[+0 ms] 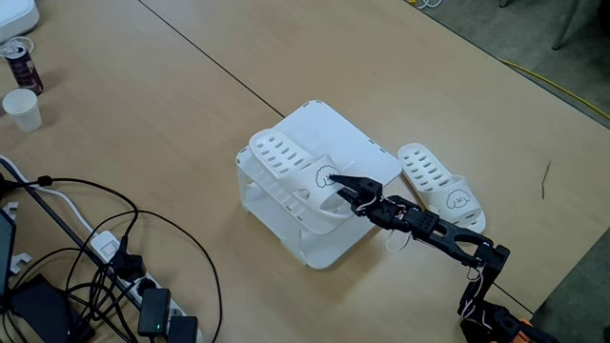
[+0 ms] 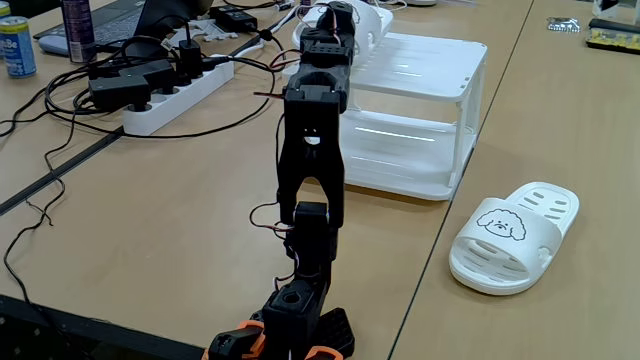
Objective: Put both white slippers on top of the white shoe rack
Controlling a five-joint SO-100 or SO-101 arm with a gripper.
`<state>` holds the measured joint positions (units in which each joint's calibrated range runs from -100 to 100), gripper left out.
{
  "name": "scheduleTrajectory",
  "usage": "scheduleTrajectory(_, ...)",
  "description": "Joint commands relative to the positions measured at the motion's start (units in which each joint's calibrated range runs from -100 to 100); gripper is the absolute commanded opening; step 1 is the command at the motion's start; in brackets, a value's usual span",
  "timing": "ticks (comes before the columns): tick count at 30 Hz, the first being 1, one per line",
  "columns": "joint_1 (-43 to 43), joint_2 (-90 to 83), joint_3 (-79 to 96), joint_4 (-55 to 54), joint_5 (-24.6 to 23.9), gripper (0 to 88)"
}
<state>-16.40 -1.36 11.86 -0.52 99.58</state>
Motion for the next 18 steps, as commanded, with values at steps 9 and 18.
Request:
scheduleTrajectory(9,-0.29,2.92,-13.53,-0.09,0.42,0.8)
scheduleTrajectory(18,-2.84,4.85,-15.51,-0.09,0.42,0.8)
